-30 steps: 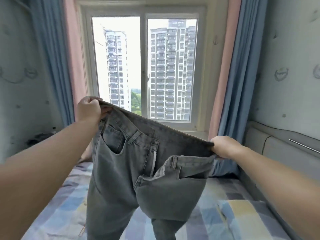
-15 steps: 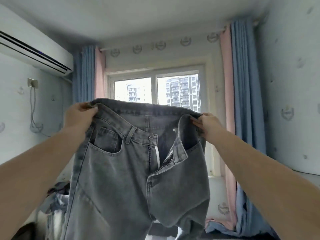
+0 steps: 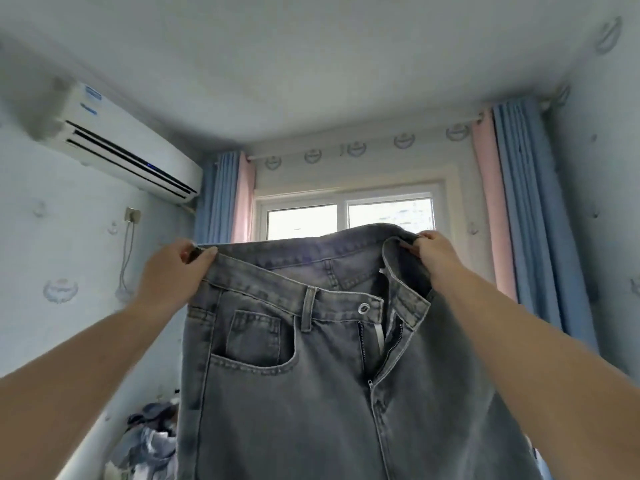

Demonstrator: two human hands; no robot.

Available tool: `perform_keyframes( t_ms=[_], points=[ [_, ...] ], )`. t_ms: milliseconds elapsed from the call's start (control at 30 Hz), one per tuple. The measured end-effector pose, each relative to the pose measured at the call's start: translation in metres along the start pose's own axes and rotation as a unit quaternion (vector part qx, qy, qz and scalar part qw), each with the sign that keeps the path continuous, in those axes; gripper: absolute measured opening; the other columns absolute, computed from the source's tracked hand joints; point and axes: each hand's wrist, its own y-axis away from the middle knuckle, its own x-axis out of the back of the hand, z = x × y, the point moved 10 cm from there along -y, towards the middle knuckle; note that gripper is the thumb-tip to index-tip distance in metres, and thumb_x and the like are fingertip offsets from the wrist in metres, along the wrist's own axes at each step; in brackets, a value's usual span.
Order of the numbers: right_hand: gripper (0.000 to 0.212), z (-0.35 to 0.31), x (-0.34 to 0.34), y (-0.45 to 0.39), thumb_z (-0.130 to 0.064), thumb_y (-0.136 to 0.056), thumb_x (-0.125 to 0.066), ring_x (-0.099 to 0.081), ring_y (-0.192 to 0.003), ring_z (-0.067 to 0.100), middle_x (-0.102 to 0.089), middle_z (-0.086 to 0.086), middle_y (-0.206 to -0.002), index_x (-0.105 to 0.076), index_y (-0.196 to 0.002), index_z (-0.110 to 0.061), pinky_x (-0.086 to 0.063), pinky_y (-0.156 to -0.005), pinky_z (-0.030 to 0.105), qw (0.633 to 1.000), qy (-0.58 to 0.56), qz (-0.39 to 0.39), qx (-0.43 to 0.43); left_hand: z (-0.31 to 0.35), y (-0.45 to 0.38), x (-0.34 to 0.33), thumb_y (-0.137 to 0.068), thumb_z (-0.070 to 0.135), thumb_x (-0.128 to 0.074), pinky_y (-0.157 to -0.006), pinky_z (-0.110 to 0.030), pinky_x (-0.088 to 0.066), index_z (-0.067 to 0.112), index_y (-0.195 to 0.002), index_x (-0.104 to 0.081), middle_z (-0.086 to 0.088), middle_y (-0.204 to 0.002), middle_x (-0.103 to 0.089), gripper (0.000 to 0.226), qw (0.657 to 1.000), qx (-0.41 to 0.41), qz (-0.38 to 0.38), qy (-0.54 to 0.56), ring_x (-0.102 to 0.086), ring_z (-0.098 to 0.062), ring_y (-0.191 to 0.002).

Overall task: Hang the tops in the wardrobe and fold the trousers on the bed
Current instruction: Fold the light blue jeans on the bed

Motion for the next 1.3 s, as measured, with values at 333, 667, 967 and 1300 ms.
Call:
perform_keyframes(
  t_ms=[333, 667, 967, 1300],
  points=[
    [0.027, 0.27, -0.127, 0.136, -0.006, -0.076, -0.039, -0.064, -0.096, 0.031, -0.066, 0.015, -0.103, -0.06, -0.083, -0.022, -0.051, -0.09, 0.044, 0.968, 0.094, -0.128, -0.197, -0.242, 0.203, -0.009, -0.087, 0.033, -0.067, -0.061, -0.029, -0.037, 0.005, -0.083, -0.061, -0.004, -0.076, -0.06, 0.028, 0.957, 0.286, -0.055, 0.003, -0.052, -0.022, -0.075],
    [0.037, 0.422, -0.28, 0.283, -0.012, -0.09, -0.039, -0.054, -0.116, 0.027, -0.062, 0.003, -0.112, -0.058, -0.122, -0.016, -0.041, -0.101, 0.033, 0.895, 0.3, -0.252, -0.212, -0.47, 0.317, 0.028, -0.091, 0.033, -0.062, -0.062, -0.03, -0.031, 0.008, -0.085, -0.057, 0.0, -0.071, -0.053, 0.026, 0.903, 0.416, -0.072, -0.086, -0.049, -0.023, -0.079],
    [0.035, 0.562, -0.539, 0.375, -0.019, -0.091, -0.036, -0.047, -0.122, 0.03, -0.056, 0.007, -0.131, -0.058, -0.118, -0.025, -0.029, -0.109, 0.05, 0.818, 0.419, -0.333, -0.208, -0.777, 0.364, 0.083, -0.093, 0.035, -0.058, -0.054, -0.029, -0.033, 0.006, -0.085, -0.055, -0.009, -0.077, -0.053, 0.03, 0.811, 0.562, -0.099, -0.128, -0.049, -0.027, -0.076],
    [0.044, 0.702, -0.815, 0.51, -0.006, -0.089, -0.032, -0.05, -0.117, 0.031, -0.057, 0.01, -0.127, -0.058, -0.121, -0.02, -0.037, -0.087, 0.029, 0.753, 0.424, -0.436, -0.25, -1.052, 0.446, 0.194, -0.071, 0.051, -0.061, -0.081, -0.045, -0.055, 0.012, -0.066, -0.052, -0.011, -0.073, -0.06, 0.041, 0.666, 0.715, -0.091, -0.191, -0.063, -0.035, -0.078]
  ],
)
